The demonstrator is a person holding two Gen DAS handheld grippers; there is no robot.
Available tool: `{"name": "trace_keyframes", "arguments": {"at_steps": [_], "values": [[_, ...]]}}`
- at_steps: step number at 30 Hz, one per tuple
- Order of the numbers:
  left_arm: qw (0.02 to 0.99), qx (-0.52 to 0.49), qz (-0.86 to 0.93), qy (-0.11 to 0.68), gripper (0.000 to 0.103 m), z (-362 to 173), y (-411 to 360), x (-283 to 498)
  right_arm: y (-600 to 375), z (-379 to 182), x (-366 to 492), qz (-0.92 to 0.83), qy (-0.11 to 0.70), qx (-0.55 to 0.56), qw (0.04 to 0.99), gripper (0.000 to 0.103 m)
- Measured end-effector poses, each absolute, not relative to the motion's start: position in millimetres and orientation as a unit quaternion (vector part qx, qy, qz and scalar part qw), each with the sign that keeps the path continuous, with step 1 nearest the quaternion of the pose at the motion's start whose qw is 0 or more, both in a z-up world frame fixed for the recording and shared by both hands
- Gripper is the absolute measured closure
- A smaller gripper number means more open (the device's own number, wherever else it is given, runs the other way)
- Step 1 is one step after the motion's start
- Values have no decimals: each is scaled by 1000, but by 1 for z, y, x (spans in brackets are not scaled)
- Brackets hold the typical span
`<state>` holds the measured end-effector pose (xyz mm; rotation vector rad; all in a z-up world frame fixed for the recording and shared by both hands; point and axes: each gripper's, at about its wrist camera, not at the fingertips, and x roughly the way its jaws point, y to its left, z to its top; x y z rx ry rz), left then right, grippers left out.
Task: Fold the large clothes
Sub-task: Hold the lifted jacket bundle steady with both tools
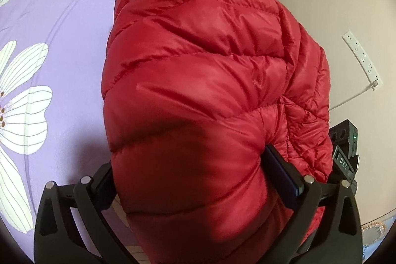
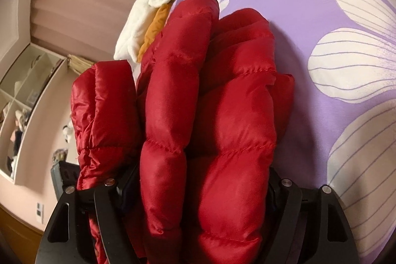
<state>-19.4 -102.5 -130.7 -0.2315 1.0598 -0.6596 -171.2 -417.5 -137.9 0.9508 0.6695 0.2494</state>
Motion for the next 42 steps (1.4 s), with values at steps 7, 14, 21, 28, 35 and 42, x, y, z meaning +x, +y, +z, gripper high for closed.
{"name": "trace_keyframes", "arguments": {"at_steps": [7, 14, 21, 28, 35, 42], "values": [[812, -97, -309, 485, 4, -126, -108, -28, -412, -130, -186, 111, 293, 432, 846, 50], [827, -88, -305, 465, 11, -112, -106, -40, -400, -110, -200, 103, 274, 391, 872, 63], [832, -93, -298, 458, 11, -105, -94, -54, -384, -92, -202, 113, 263, 365, 886, 65], [836, -105, -293, 452, 11, -103, -91, -57, -375, -85, -194, 124, 264, 351, 890, 65], [842, -115, -290, 440, 11, -99, -88, -62, -363, -75, -183, 138, 263, 332, 895, 65], [850, -124, -283, 426, 11, -97, -87, -64, -356, -67, -171, 153, 258, 320, 899, 65]]}}
